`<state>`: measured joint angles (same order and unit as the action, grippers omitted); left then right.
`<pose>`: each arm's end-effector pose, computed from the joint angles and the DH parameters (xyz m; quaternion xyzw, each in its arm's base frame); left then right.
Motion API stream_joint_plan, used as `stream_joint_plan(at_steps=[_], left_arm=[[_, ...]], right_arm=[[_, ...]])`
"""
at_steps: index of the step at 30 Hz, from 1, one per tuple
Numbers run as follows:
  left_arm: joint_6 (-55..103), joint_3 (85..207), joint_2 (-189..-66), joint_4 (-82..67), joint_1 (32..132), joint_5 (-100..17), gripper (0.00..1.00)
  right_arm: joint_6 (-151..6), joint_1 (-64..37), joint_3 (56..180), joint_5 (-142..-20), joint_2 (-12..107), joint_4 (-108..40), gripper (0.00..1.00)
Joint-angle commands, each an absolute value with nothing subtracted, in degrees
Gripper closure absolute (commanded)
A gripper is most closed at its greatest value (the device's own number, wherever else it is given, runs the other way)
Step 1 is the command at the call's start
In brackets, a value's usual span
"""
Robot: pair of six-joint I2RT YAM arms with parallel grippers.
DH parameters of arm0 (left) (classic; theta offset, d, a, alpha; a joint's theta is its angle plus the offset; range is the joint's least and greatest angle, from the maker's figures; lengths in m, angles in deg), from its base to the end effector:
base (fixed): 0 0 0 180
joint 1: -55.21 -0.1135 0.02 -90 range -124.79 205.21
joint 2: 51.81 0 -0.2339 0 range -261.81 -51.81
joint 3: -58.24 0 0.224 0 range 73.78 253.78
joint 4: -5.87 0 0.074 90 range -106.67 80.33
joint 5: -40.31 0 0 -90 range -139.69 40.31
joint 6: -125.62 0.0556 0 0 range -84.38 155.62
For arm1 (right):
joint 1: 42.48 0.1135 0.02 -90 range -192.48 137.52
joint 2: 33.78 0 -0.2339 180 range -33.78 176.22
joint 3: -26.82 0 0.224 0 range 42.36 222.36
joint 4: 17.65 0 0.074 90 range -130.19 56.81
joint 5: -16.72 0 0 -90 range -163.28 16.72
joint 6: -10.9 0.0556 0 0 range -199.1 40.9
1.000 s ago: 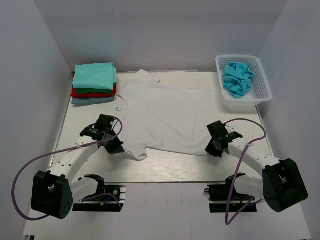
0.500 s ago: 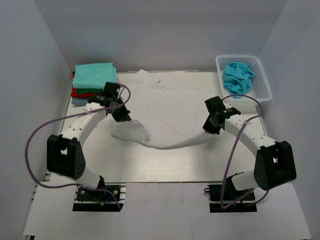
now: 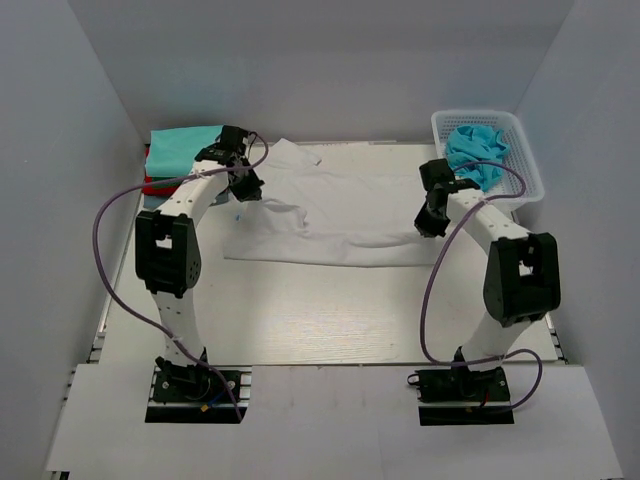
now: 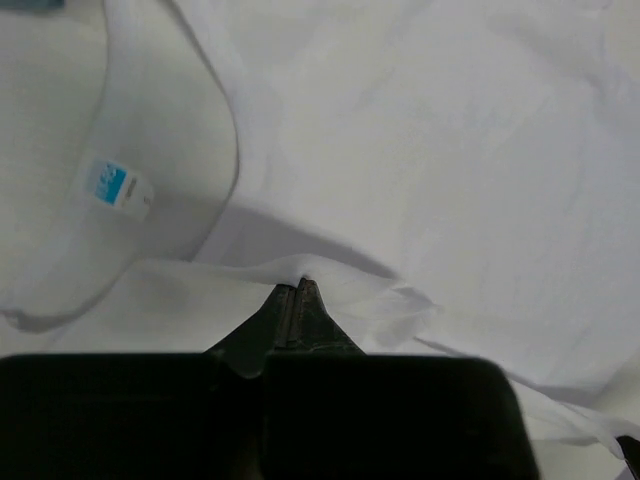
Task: Fold and stack the t-shirts
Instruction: Fold the flattened tshirt in 1/3 of the way
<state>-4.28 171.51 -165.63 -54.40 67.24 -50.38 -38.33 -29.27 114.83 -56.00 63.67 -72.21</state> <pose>0.3930 -0.0831 0.2122 -0.2345 0.9389 -0.1050 0.2290 0.3221 0.0586 0.1945 0.2623 0.9275 -0.0295 0.2646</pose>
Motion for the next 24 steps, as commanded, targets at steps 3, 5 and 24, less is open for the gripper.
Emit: stream_joint_plan(at_steps=[3, 5, 24], left_arm=[[-0.7, 178.4, -169.3, -48.1, 66.6, -51.1, 1.00], [-0.7, 182.0, -172.2, -48.6, 66.6, -51.6, 0.97], [-0.8, 148.2, -160.3, -36.9, 67.3, -45.1, 0.00]], right_arm=[[-40.3, -31.6, 121.4, -56.5, 69.7, -73.0, 0.71], [-40.3, -31.7, 122.9, -56.5, 71.2, -72.7, 0.54], [-49.3, -28.5, 106.8, -69.8, 67.4, -55.3, 0.10]])
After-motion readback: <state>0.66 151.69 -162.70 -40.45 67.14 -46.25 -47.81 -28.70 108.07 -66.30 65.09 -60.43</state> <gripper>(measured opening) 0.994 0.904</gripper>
